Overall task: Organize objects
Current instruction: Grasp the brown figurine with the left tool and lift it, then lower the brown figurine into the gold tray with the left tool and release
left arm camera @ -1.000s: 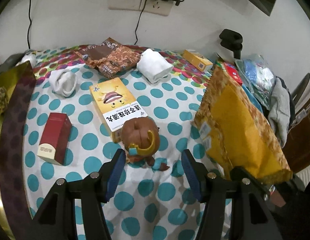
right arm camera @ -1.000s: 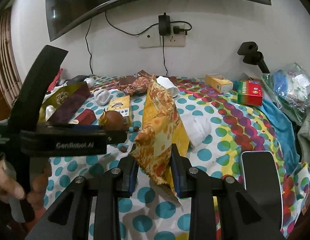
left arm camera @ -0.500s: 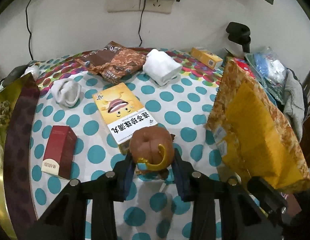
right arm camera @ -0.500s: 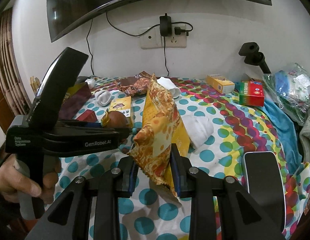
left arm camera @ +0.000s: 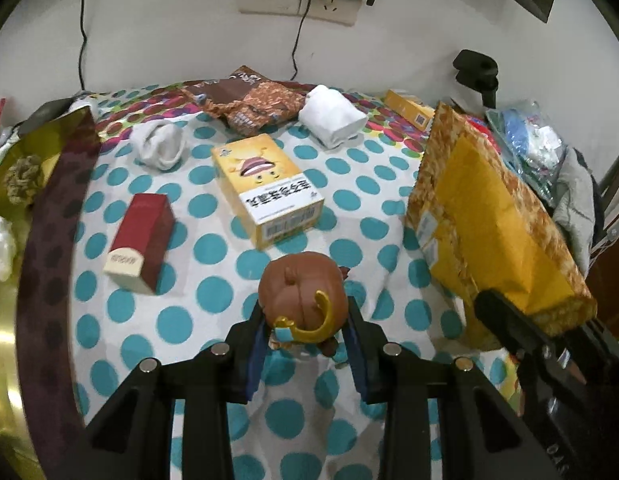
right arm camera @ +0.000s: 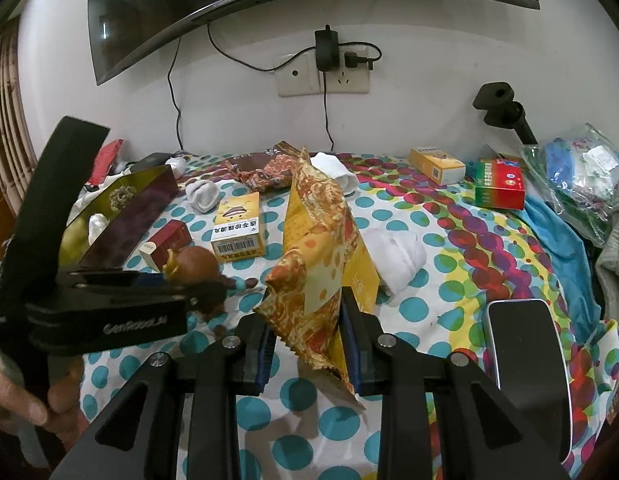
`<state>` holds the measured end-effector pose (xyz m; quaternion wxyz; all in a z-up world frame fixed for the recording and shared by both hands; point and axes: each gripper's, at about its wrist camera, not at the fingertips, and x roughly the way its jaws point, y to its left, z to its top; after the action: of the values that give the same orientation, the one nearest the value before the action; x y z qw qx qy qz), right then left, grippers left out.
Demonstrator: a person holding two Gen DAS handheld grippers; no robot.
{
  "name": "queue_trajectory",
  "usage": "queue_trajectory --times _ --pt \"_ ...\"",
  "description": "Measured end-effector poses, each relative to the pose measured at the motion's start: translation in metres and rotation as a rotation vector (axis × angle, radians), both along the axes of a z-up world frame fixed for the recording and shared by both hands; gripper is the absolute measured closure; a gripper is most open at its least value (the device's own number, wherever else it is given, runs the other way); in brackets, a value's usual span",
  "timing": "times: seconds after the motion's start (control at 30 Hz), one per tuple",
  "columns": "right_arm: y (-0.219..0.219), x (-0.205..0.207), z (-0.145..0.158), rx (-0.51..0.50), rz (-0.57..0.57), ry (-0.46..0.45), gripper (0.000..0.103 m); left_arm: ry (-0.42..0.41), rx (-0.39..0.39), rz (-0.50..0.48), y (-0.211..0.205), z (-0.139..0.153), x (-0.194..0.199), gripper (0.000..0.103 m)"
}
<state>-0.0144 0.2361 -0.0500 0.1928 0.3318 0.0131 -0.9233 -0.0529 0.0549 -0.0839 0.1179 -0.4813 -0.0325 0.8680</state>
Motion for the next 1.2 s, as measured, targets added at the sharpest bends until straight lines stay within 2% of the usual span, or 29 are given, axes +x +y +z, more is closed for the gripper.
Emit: queue_trajectory --times 0.07,0.17,0.33,0.43,0.8,0.97,1.2 --pt "-0.001 0.0 0.0 0.004 -0.002 -0.002 0.076 0.001 -0.01 0.008 -0.001 0.003 0.003 0.068" --pt "-0.004 0.001 -0.001 0.018 -0.003 0.0 0.076 0.008 -0.072 0.023 -0.001 0.008 0.008 0.068" --pt "-0.009 0.003 -0.002 0.044 -0.002 0.005 0.076 0.027 -0.073 0.049 -0.01 0.019 0.015 0.068" --pt "-0.011 0.003 -0.002 0.056 -0.003 0.006 0.076 0.053 -0.101 0.058 -0.014 0.027 0.02 0.068" --pt "-0.019 0.005 -0.002 0.084 -0.011 0.01 0.076 0.115 -0.082 0.084 -0.035 0.059 0.031 0.068" --pt "-0.022 0.005 -0.003 0.098 -0.01 0.013 0.076 0.169 -0.075 0.106 -0.051 0.08 0.035 0.068" --pt "-0.022 0.004 -0.003 0.098 -0.009 0.014 0.076 0.208 -0.077 0.174 -0.093 0.106 0.042 0.068"
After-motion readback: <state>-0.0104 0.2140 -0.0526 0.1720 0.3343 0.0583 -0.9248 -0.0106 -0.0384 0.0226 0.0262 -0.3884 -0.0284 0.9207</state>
